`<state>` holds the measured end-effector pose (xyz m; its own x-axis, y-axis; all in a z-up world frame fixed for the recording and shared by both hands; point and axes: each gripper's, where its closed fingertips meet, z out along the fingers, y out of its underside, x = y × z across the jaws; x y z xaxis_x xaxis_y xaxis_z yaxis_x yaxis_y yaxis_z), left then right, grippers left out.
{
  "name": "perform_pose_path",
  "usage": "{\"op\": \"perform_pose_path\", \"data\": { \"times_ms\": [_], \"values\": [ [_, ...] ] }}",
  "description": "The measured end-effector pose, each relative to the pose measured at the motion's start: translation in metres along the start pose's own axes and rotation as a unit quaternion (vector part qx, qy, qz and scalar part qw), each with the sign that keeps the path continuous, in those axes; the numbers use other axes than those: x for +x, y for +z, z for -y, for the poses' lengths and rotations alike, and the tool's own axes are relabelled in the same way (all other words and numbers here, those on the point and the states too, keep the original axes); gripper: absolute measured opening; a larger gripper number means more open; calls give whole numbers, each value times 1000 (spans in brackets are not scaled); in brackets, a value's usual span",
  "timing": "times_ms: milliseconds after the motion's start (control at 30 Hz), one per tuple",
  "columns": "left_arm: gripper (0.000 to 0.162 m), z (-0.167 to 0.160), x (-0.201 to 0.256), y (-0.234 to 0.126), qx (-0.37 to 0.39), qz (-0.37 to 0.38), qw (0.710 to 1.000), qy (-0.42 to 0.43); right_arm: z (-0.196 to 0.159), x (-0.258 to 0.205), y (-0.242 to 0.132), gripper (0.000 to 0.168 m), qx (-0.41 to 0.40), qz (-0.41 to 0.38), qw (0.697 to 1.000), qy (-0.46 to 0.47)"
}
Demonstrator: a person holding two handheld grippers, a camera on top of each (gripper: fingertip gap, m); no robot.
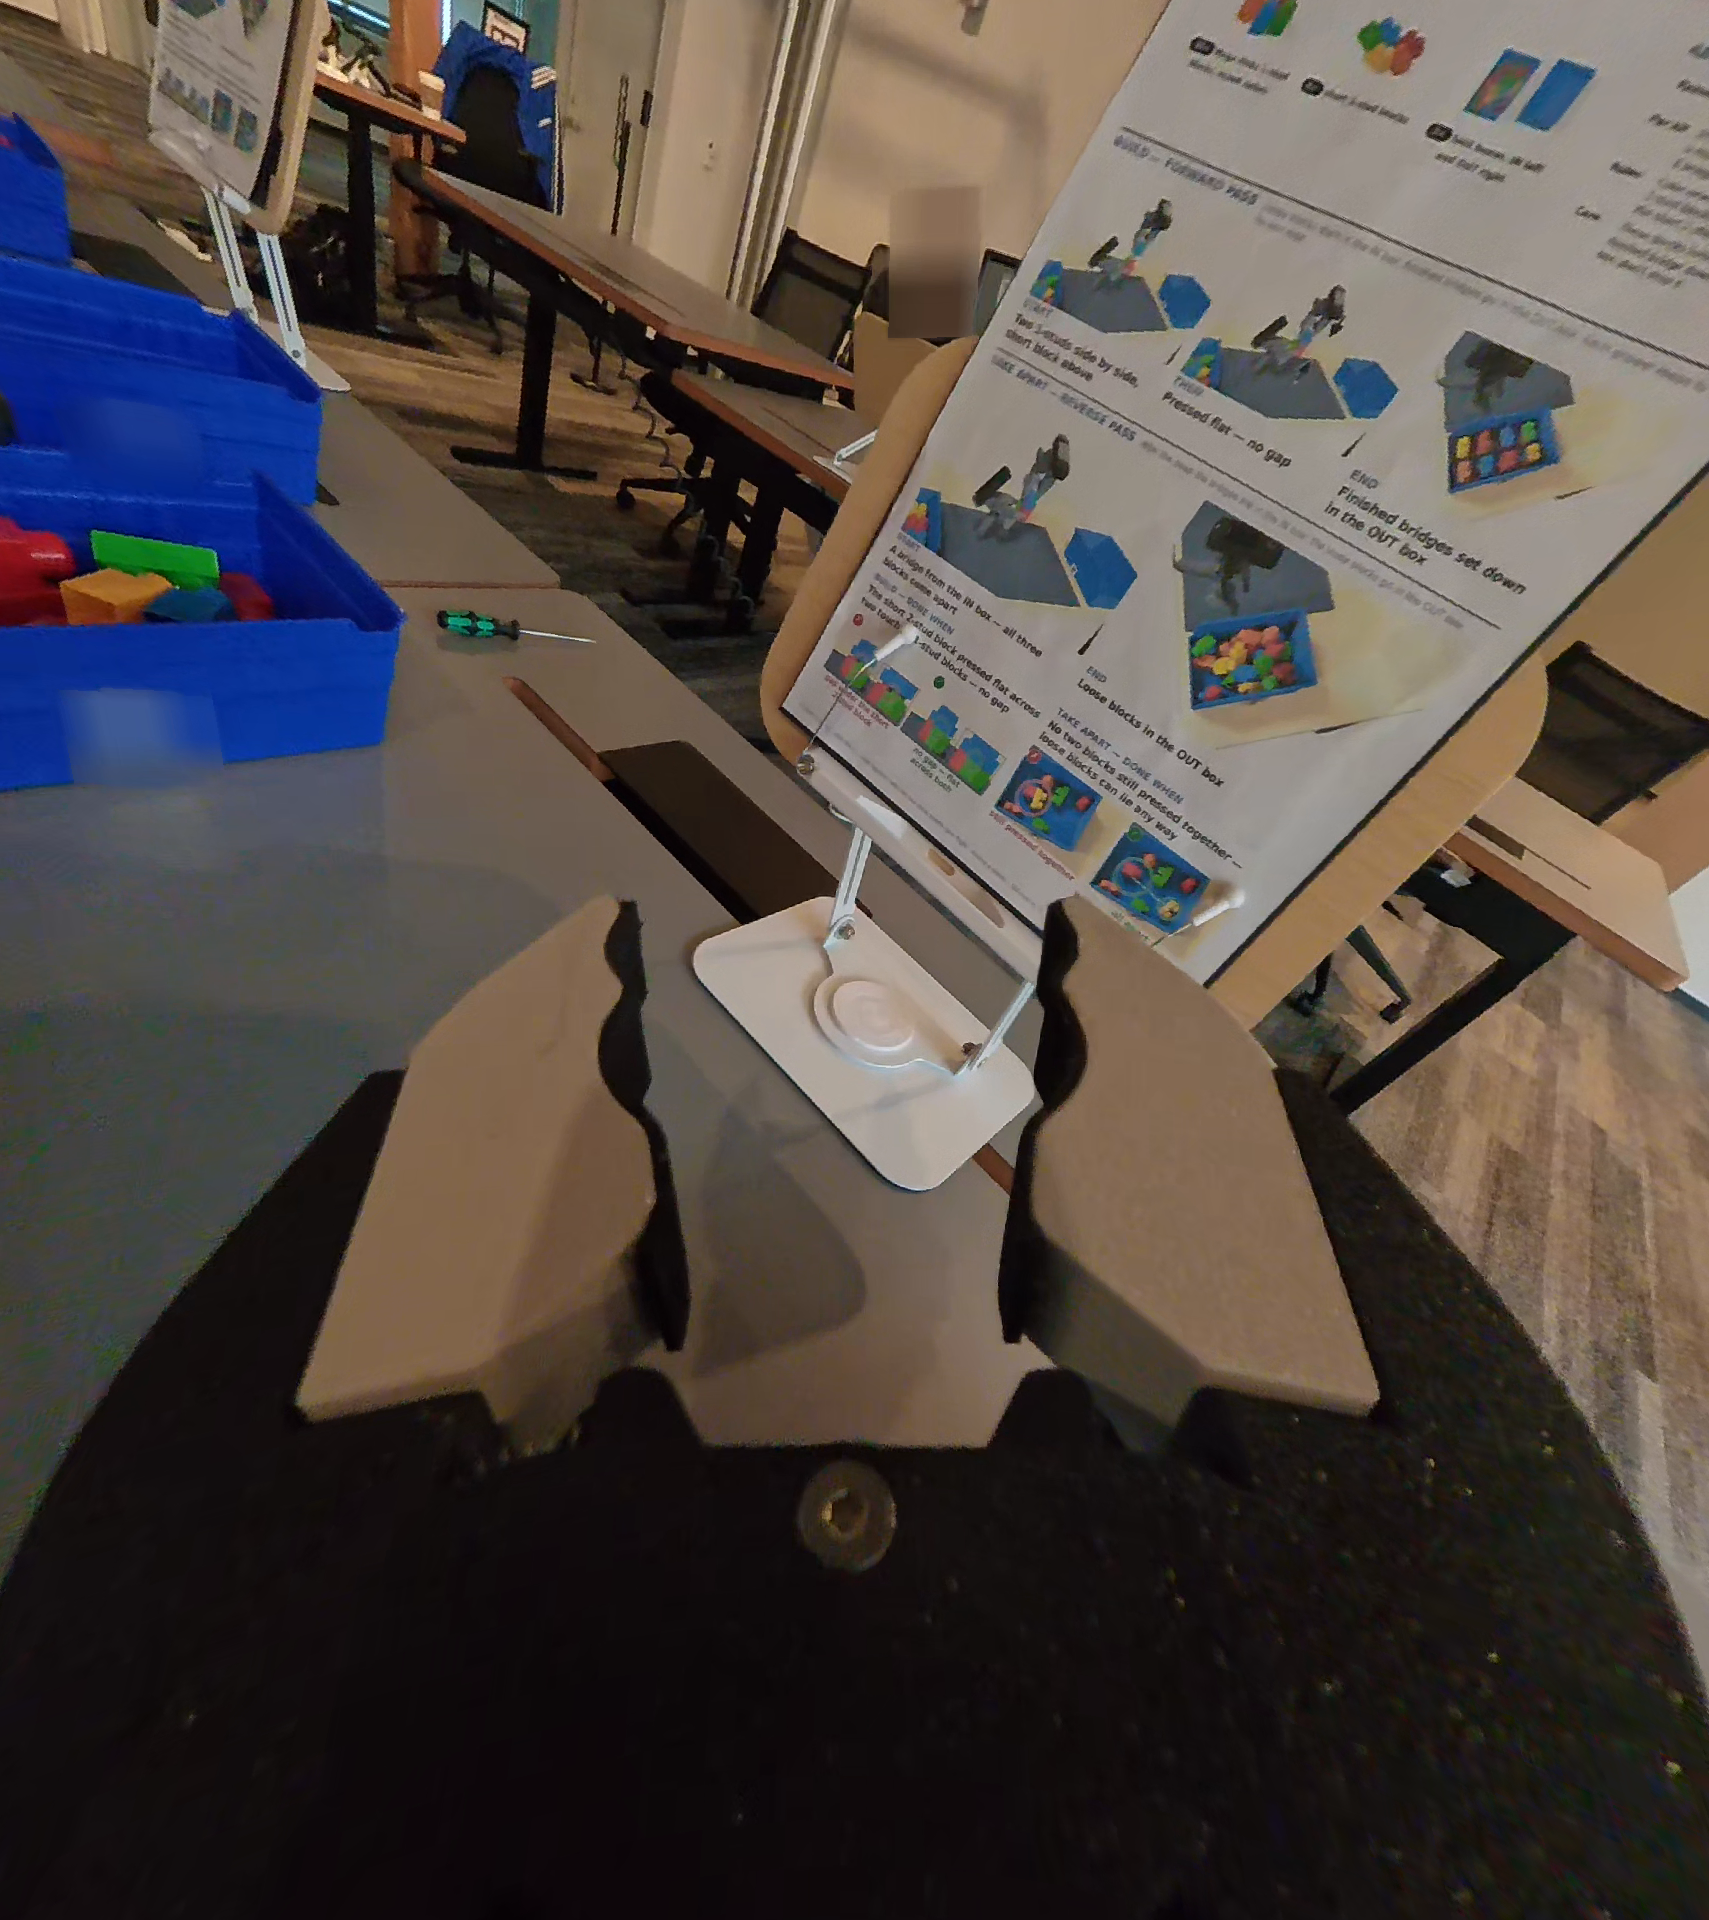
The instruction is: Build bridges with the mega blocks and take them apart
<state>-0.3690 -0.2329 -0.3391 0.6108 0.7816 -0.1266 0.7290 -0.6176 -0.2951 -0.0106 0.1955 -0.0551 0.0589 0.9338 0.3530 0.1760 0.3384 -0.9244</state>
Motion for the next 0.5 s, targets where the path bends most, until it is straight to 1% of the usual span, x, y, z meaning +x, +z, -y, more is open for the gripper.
{"op": "perform_pose_path", "data": {
  "times_ms": [67, 167, 233, 300, 333, 400, 433, 500],
  "values": [
    [43, 1, -4, -9, 17, 6, 1000, 0, -1, -3, 3, 73, -4, 6, 1000, -4],
    [42, 7, -12, -37, 66, 22, 998, 2, 0, -13, 7, 73, -5, 27, 1000, -13],
    [42, 17, -9, -66, 121, 12, 993, 6, 2, -21, 11, 72, 0, 46, 999, -15],
    [42, 34, 7, -102, 201, -25, 979, 25, 5, -32, 14, 71, 6, 70, 997, -20],
    [42, 45, 22, -123, 250, -58, 966, 44, 7, -39, 17, 71, 10, 86, 996, -22],
    [42, 62, 65, -170, 343, -135, 924, 98, 12, -55, 20, 71, 22, 124, 992, -23],
    [42, 68, 91, -192, 384, -175, 897, 135, 15, -65, 22, 71, 29, 146, 989, -23],
    [42, 68, 148, -234, 442, -259, 832, 212, 21, -87, 24, 70, 46, 200, 978, -23]
  ]
}}
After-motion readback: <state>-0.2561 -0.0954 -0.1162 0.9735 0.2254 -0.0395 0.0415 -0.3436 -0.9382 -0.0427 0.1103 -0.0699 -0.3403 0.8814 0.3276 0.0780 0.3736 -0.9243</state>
